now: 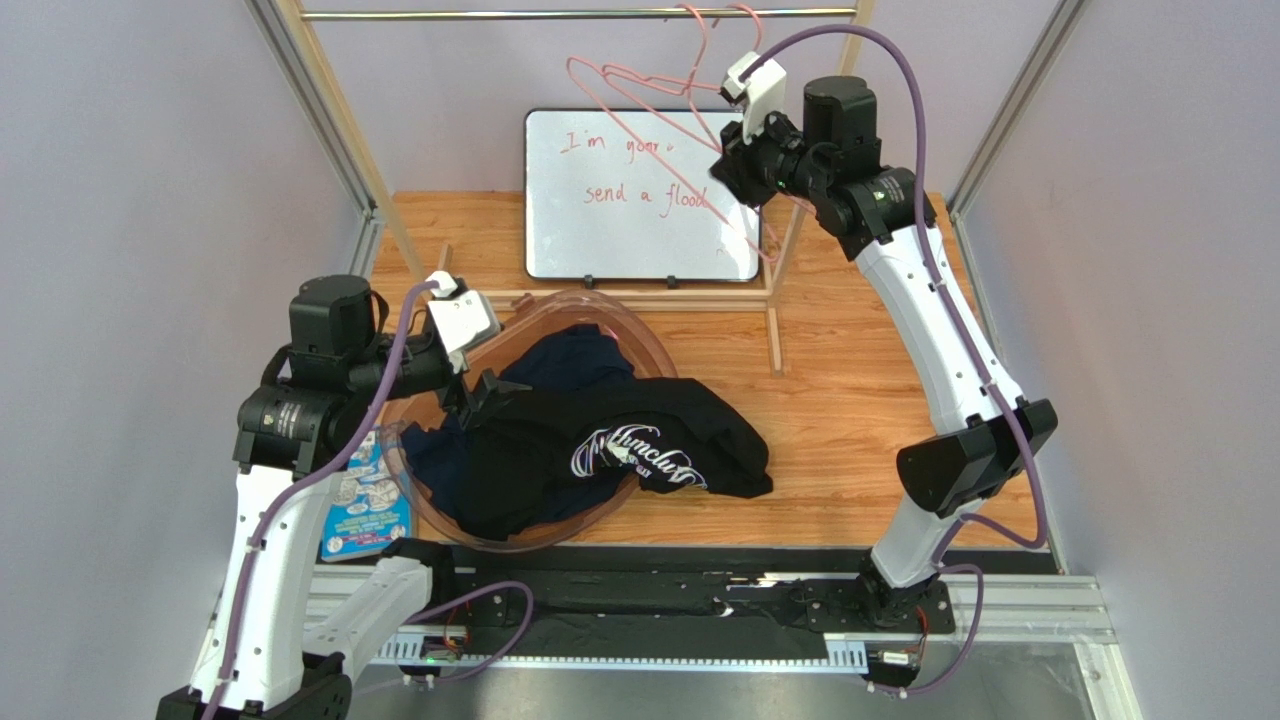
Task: Place the t-shirt on the hanger
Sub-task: Pick up the hanger from the clothesline.
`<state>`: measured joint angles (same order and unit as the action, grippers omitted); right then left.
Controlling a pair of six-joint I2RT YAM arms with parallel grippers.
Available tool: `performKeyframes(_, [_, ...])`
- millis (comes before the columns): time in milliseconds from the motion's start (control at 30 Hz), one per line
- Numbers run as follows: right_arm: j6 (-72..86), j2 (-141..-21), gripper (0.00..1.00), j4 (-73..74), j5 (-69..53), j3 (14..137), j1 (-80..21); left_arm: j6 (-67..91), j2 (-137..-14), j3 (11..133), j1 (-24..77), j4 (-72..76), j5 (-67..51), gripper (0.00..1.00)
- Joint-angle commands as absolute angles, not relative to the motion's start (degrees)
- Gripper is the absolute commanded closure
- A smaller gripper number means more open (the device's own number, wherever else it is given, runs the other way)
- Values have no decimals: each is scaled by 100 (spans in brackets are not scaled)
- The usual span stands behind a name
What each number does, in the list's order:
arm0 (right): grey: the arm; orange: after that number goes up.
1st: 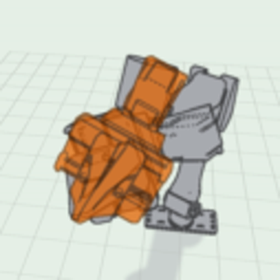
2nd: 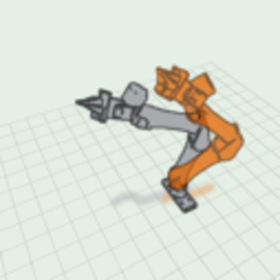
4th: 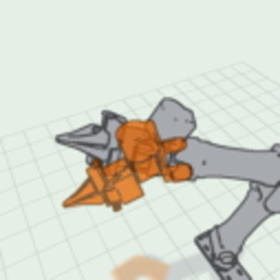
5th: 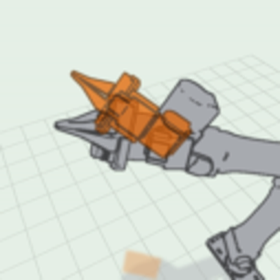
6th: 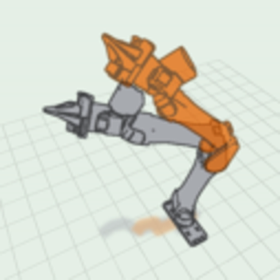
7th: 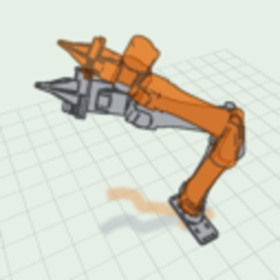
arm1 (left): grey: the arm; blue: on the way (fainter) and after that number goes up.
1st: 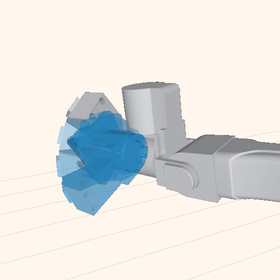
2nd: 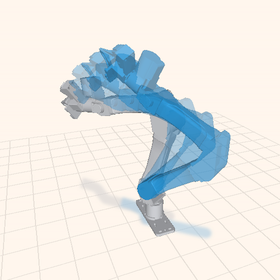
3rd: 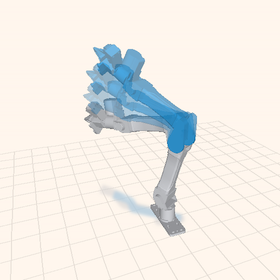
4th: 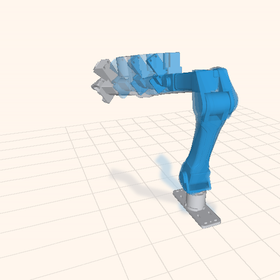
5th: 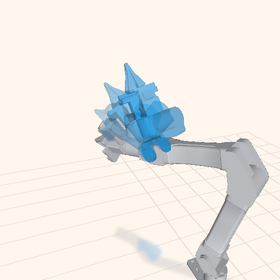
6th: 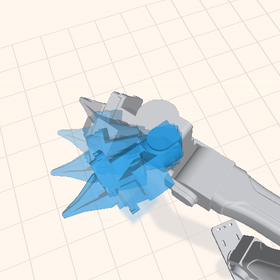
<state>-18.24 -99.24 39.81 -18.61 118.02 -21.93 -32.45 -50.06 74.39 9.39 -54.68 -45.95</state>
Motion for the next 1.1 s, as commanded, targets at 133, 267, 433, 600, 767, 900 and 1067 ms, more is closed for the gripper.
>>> performKeyframes(133, [-1380, -9624, 100, 3402, -2268, 11848, -2188, -3182, -4939, 7462, 949, -5370, -4588, 13])
performKeyframes(267, [-1187, -9422, 100, 2998, -2241, 11734, -2188, -3164, -4939, 7445, 949, -5353, -4570, 13])
performKeyframes(433, [-1108, -9387, 100, 2558, -2206, 11628, -2188, -3146, -4966, 7427, 949, -5309, -4518, 13])
performKeyframes(600, [-1195, -9221, 100, 2286, -2407, 11295, -2180, -3146, -4983, 7400, 949, -5282, -4474, 13])
performKeyframes(767, [-1397, -8921, 100, 1829, -2637, 10496, -2188, -3138, -5010, 7339, 949, -5212, -4491, 13])
performKeyframes(900, [-1687, -8842, 100, 1609, -2777, 10266, -2180, -3068, -5062, 7348, 949, -5177, -4491, 13])
performKeyframes(1067, [-1889, -8413, 100, 1617, -3330, 10002, -2188, -2857, -5036, 7418, 949, -5106, -4482, 12])
